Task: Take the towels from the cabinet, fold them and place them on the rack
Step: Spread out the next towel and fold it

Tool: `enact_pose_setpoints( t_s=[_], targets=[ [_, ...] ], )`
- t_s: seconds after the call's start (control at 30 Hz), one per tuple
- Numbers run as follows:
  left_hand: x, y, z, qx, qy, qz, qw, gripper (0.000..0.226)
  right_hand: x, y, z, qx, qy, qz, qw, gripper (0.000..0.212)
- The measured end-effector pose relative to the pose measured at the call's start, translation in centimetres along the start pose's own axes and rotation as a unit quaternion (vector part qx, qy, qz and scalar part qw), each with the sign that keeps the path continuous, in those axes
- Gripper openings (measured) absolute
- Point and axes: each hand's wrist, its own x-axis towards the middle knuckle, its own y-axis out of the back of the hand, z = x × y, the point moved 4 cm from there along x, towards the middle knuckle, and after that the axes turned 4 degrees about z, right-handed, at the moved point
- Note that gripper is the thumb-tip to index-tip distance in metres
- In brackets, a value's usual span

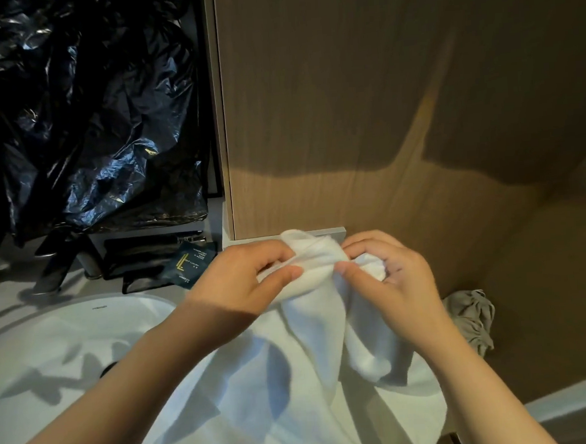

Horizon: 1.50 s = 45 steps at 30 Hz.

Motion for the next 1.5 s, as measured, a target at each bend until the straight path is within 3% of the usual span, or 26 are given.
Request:
enact_pose_setpoints(
  t_s=[0.17, 0.27, 0.33, 0.47, 0.53, 0.7, 0.77, 0.93, 1.07, 1.2, 1.27, 1.33, 1.4, 1.47, 1.5],
  targets=[
    [-2.7, 0.2, -4.7, 0.044, 0.078, 0.019, 0.996, 0.032, 0.3, 3.8, 1.3, 0.003, -0.065, 0.099, 0.993, 0.012],
    [-3.7, 0.2, -6.4, 0.027, 0.12, 0.034, 0.992, 0.025, 0.3, 4.7, 2.4, -0.044, -0.103, 0.117, 0.987, 0.012],
    [-3.3, 0.2, -6.1, 0.032, 0.111, 0.044, 0.992, 0.031, 0.2, 4.4, 2.9, -0.076, -0.126, 0.106, 0.983, 0.012],
    [-0.9, 0.8, -3.2, 0.029, 0.063, 0.066, 0.995, 0.031, -0.6, 1.9, 2.1, -0.087, -0.094, 0.034, 0.991, 0.049],
    [0.3, 0.6, -1.7, 0.032, 0.037, 0.047, 0.998, 0.03, -0.8, 0.2, 1.7, -0.068, -0.078, -0.015, 0.995, 0.055],
    [1.0, -0.1, 0.0, 0.059, -0.025, 0.021, 0.998, 0.037, -0.4, -1.0, 1.7, -0.073, -0.085, -0.037, 0.993, 0.044],
    [0.7, -0.4, -0.5, 0.06, -0.021, 0.017, 0.998, 0.039, -0.5, -1.0, 2.0, -0.055, -0.096, -0.046, 0.993, 0.034],
    [-0.2, -1.2, -2.2, 0.059, 0.003, -0.002, 0.998, 0.031, -1.7, -1.4, 2.9, -0.039, -0.117, -0.066, 0.99, 0.034],
    [-1.2, -3.5, -4.4, 0.073, 0.041, -0.073, 0.994, 0.03, -3.4, -1.7, 6.2, -0.113, -0.179, -0.077, 0.974, 0.036],
    [-1.5, -6.3, -6.7, 0.173, 0.079, -0.168, 0.967, 0.033, -5.6, -0.6, 10.5, -0.219, -0.218, 0.012, 0.951, 0.052],
    [-1.6, -6.9, -6.5, 0.207, 0.015, -0.141, 0.968, 0.027, -6.8, 0.2, 13.5, -0.232, -0.299, 0.033, 0.925, 0.076],
    [-2.2, -7.5, -6.9, 0.223, -0.03, -0.145, 0.964, 0.023, -8.3, -0.2, 16.2, -0.162, -0.421, -0.01, 0.892, 0.088],
    [-2.5, -8.3, -7.9, 0.205, 0.02, -0.177, 0.962, 0.019, -10.0, -2.3, 17.4, -0.026, -0.492, -0.06, 0.868, 0.068],
    [-2.9, -8.8, -9.1, 0.214, 0.064, -0.203, 0.953, 0.008, -11.0, -4.6, 17.0, 0.026, -0.484, -0.083, 0.871, 0.031],
    [-3.1, -9.0, -9.6, 0.205, 0.069, -0.192, 0.957, 0.016, -11.4, -5.8, 16.6, 0.033, -0.467, -0.091, 0.879, 0.022]
  ],
)
